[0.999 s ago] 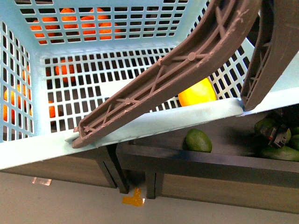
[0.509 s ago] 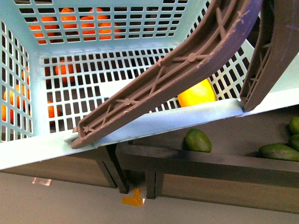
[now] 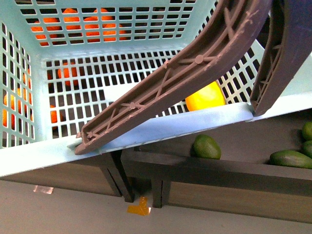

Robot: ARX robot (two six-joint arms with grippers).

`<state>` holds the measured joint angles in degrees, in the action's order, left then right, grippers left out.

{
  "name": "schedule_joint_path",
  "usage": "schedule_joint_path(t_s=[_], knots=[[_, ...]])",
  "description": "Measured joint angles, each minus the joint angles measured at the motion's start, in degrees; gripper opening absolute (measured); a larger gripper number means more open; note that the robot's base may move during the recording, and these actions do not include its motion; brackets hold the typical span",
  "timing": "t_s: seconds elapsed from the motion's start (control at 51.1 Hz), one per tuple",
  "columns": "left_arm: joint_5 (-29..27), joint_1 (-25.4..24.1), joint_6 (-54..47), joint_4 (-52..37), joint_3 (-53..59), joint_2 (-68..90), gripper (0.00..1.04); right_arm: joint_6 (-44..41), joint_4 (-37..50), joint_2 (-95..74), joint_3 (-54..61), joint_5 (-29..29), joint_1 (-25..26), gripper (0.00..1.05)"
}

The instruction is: Pick mango and avocado into basket

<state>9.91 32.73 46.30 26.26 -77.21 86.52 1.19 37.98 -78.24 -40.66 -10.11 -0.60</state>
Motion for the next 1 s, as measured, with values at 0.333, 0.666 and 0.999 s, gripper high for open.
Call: schedule_joint_path(t_s=[0.333,0.666,0.999], knots=[[0.09,0.0,0.0,-0.02,0.0,0.0,0.2,0.68,0.02,-4.72,-6.03,9.2,-15.76,0.66],[0.07,0.0,-0.02,0.0,0.0,0.0,0.2,0.13,0.04,-9.42,-7.32,11.63,-21.75,0.71],[0.15,0.0,0.09,0.0,0.0,0.02,0.2,1.07,-1.84,-9.03,-6.12,16.7,-21.07,0.96]])
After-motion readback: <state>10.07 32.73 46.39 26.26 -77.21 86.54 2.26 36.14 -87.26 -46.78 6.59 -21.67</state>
